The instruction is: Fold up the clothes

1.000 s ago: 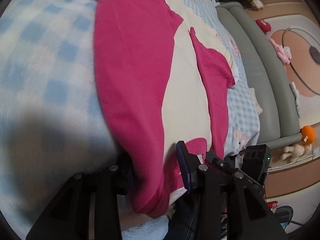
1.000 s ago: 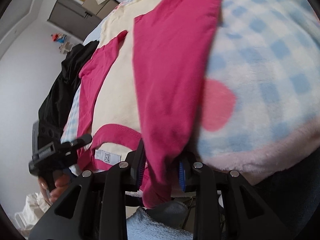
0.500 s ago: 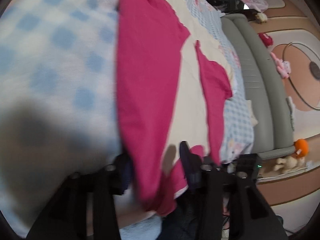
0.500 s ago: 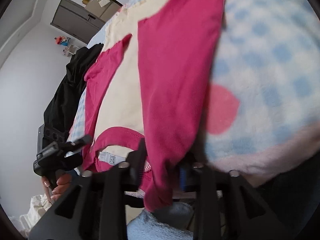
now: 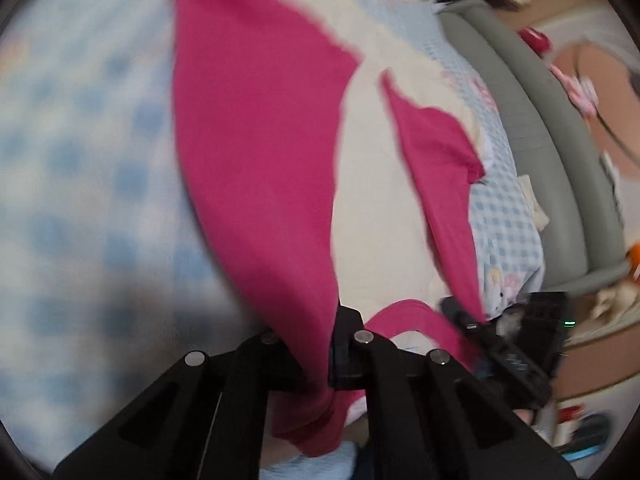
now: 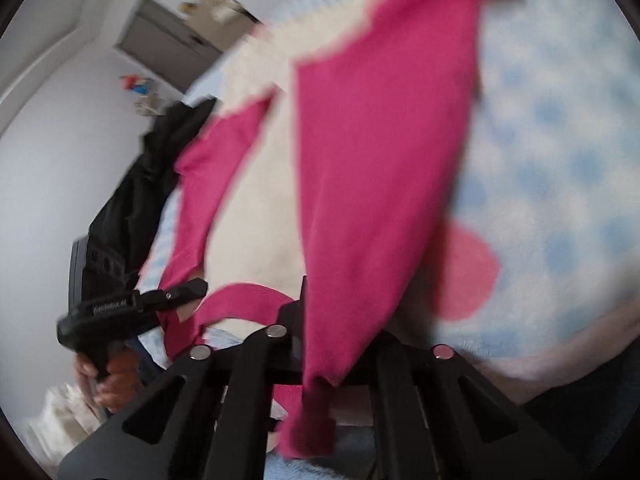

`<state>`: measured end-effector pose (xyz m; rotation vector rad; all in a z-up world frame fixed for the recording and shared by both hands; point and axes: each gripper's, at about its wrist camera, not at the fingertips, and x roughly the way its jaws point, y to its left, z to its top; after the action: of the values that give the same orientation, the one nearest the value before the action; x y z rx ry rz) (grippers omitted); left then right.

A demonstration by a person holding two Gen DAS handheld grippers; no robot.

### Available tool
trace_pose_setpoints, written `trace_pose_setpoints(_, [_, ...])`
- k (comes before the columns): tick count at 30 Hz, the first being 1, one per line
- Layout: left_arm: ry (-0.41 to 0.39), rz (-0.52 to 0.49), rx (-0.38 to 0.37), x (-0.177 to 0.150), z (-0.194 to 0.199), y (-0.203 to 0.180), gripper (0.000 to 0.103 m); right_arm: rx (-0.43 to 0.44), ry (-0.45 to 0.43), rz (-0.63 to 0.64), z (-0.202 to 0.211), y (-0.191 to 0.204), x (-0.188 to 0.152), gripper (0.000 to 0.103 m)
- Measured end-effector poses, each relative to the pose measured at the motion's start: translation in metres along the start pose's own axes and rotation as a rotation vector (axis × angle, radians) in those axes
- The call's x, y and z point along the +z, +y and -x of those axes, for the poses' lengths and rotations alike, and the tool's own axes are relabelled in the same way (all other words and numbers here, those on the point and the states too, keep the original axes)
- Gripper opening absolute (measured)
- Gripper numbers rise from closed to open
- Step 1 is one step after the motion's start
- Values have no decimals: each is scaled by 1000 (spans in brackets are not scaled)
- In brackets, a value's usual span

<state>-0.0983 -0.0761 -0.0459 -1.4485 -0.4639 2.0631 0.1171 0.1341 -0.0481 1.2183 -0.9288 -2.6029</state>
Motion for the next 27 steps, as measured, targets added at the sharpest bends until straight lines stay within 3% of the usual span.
trace_pose_setpoints(2, [-45,-53,1,1,21,-16,6,-30,-57,83,21,16,3,4])
trace_pose_setpoints(6, [-79,-88,-1,-4,44,-32,5,5,-115,118,49,38,5,4])
trace_pose_setpoints(11, [-4,-102,14,-33,49,-32,5,16,-125,165,78,49,-6,4])
trace_pose_setpoints(17, [91,-67,-46,-60,56,-11,5,14,-34,120,91,36,-41,4])
trace_pose_setpoints(23, [119,-87,-56,-40,50,-7,6,22,-6,111,79,30,-26,4])
trace_pose_setpoints(27, [74,-100,-58,15,46,-21,6,48,-24,117,76,27,9,7])
